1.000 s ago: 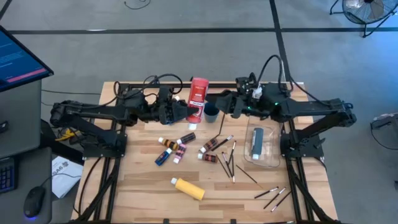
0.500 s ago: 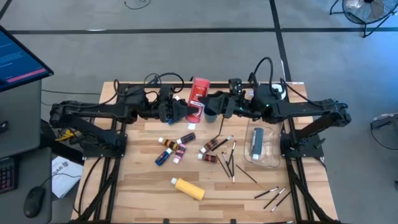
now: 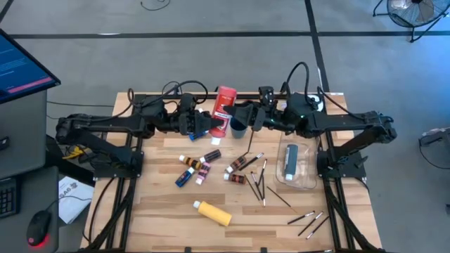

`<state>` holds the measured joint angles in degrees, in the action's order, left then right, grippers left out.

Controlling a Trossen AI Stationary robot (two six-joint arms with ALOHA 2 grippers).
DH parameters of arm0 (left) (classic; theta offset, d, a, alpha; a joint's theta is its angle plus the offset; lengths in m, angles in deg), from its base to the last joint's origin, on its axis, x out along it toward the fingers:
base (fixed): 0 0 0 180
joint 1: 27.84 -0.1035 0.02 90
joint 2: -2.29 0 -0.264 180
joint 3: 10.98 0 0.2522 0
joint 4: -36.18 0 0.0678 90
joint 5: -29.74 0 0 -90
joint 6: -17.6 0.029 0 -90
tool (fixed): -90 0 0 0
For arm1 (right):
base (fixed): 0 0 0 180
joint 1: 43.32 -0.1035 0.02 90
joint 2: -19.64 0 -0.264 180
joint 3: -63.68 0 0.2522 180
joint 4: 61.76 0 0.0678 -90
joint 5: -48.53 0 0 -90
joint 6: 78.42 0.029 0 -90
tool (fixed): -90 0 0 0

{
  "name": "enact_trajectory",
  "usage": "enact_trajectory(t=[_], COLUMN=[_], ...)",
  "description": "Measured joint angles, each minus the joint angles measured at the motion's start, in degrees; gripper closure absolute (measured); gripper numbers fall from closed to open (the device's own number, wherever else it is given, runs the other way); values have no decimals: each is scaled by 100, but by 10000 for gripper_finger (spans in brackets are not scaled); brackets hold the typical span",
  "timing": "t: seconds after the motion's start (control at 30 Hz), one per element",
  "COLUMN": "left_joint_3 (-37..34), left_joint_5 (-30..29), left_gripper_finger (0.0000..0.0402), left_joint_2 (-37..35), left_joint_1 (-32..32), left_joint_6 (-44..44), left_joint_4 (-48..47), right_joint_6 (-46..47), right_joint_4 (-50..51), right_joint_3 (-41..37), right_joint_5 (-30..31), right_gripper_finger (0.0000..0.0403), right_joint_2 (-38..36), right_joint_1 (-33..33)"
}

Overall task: Pick & Place Paint Supplies
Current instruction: Put the large red paint bottle into the transparent bin

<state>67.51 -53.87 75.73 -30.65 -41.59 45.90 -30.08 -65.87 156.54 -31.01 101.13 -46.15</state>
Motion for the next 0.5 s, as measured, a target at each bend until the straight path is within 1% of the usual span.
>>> enact_trajectory(t=[0.1, 0.27, 0.4, 0.5], left_joint_3=[-2, -12, -11, -9], left_joint_5=[-13, -186, -161, -146], left_gripper_finger=[266, 266, 266, 266], left_joint_2=[-6, -3, 16, 18], left_joint_1=[0, 0, 7, 26], left_joint_6=[-98, -133, -112, -110], left_joint_4=[-256, -351, -347, -366], right_joint_6=[-1, 84, 83, 78], right_joint_4=[-77, -89, -193, -192], right_joint_3=[6, 33, 33, 33], right_joint_5=[-5, 74, 76, 25], right_gripper_finger=[187, 169, 152, 148], right_joint_2=[53, 149, 191, 186], right_joint_1=[0, -9, -9, -9])
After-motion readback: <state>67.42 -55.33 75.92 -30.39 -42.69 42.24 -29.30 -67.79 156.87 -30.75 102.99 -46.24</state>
